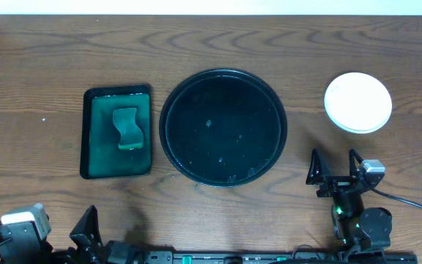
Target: Clean dirty plates on tray and stack at the side
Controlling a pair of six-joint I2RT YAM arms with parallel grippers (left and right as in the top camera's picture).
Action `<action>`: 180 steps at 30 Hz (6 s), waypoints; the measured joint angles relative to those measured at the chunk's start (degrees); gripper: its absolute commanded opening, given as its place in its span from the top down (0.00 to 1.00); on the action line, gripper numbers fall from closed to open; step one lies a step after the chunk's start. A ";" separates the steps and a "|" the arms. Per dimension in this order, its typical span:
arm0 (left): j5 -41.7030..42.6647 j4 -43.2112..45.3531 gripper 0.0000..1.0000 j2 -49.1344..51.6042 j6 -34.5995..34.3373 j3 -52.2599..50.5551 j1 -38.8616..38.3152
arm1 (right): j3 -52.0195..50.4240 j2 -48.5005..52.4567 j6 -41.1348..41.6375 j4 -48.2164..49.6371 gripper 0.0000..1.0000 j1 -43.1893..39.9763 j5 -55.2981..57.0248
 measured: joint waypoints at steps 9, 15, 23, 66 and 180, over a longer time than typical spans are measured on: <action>0.00 0.00 0.18 0.00 0.00 0.00 0.00 | 0.00 0.00 -0.02 0.00 0.01 0.00 0.00; 0.00 0.00 0.18 0.00 0.00 0.00 0.00 | 0.00 0.00 0.00 -0.02 0.01 0.00 0.00; 0.00 0.02 0.18 0.00 0.00 0.00 0.00 | 0.00 0.00 0.00 0.00 0.01 0.00 0.00; -1.31 88.43 0.18 -29.46 -11.23 -79.03 9.09 | 0.00 0.00 -0.02 -0.02 0.01 0.00 0.00; 1.97 82.66 0.18 -29.90 -7.26 -87.36 9.14 | 0.00 0.00 -0.02 0.00 0.01 0.00 0.00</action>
